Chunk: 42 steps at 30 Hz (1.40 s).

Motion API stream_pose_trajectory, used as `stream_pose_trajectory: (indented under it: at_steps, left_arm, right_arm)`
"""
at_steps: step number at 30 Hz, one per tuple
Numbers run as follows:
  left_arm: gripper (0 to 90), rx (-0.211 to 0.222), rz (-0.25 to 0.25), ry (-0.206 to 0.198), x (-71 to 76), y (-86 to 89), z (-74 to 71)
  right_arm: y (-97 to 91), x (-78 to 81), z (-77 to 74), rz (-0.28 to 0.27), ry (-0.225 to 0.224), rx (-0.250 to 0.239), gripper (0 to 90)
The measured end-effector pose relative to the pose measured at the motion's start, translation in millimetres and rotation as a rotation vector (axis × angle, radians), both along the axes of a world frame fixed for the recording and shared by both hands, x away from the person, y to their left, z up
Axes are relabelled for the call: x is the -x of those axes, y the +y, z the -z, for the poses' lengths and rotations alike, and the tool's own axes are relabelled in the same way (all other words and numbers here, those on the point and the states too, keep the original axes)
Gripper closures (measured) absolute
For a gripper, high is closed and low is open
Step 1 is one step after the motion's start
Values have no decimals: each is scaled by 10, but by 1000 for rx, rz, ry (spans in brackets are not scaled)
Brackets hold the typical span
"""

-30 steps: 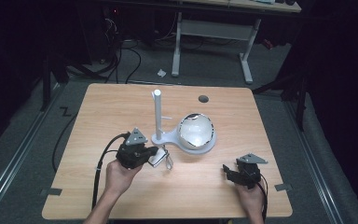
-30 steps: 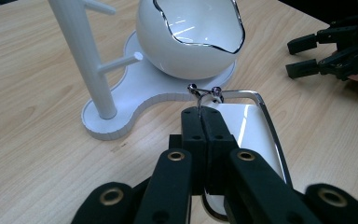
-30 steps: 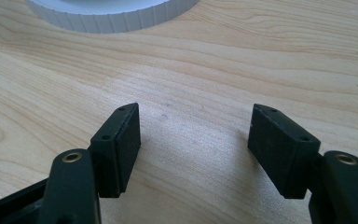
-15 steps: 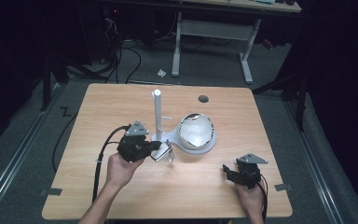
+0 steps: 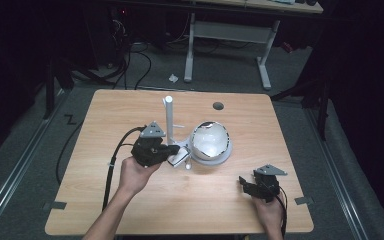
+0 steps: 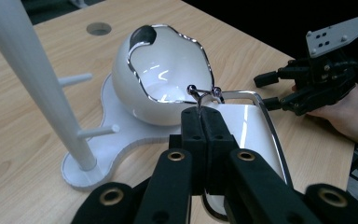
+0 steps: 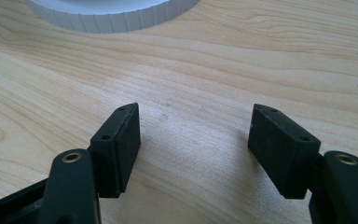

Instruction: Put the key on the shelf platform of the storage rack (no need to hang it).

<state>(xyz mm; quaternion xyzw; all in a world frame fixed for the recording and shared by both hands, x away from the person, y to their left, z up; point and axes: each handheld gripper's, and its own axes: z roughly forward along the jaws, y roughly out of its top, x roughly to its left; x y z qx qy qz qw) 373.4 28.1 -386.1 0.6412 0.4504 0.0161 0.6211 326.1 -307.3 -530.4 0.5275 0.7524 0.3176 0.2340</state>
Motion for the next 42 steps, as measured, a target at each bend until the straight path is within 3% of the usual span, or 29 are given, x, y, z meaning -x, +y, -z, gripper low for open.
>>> stream_pose_trajectory:
  at_steps: [27,42]
  left_arm:
    - [898,36,24,-34,-205,-211,-308]
    - [898,57,7,-41,-344,-337,-331]
  right_arm:
    - [1,0,0,1,0,0,345]
    - [2,1,0,1,1,0,345]
